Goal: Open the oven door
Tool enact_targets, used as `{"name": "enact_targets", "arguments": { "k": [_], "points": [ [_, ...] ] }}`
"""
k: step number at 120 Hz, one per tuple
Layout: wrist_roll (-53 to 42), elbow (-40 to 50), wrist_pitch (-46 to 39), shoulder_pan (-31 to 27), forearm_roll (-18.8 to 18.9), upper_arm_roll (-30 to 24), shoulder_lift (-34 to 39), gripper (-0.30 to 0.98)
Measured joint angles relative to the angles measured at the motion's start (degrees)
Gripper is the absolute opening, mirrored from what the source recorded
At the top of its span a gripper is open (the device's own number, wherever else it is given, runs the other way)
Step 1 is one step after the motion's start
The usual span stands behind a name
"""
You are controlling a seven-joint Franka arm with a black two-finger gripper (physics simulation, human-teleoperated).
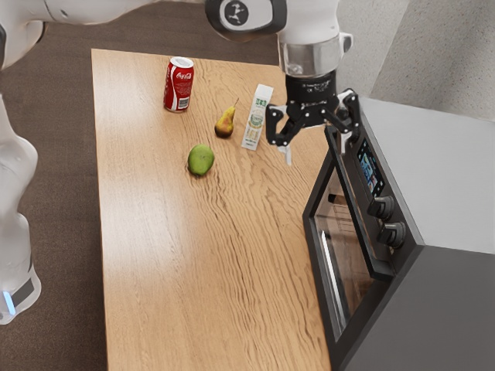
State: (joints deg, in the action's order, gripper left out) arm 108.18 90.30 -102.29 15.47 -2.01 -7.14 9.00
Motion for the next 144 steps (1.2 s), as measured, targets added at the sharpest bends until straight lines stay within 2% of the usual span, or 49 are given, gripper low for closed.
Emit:
{"name": "enact_targets", "arguments": {
  "k": [15, 48, 76, 144],
  "points": [
    [-0.09, 0.62, -2.81, -2.31, 0.08, 0.01, -1.02, 0.69],
    [-0.99, 2.19, -6.57, -3.64, 0.01, 0.02, -1.29, 0.69],
    [-1.83, 5.68, -8.24, -3.69, -0.58, 0.03, -1.17, 0.69],
    [-4.51, 7.72, -11.02, -4.53, -0.56, 0.41, -3.59, 0.69]
  ]
}}
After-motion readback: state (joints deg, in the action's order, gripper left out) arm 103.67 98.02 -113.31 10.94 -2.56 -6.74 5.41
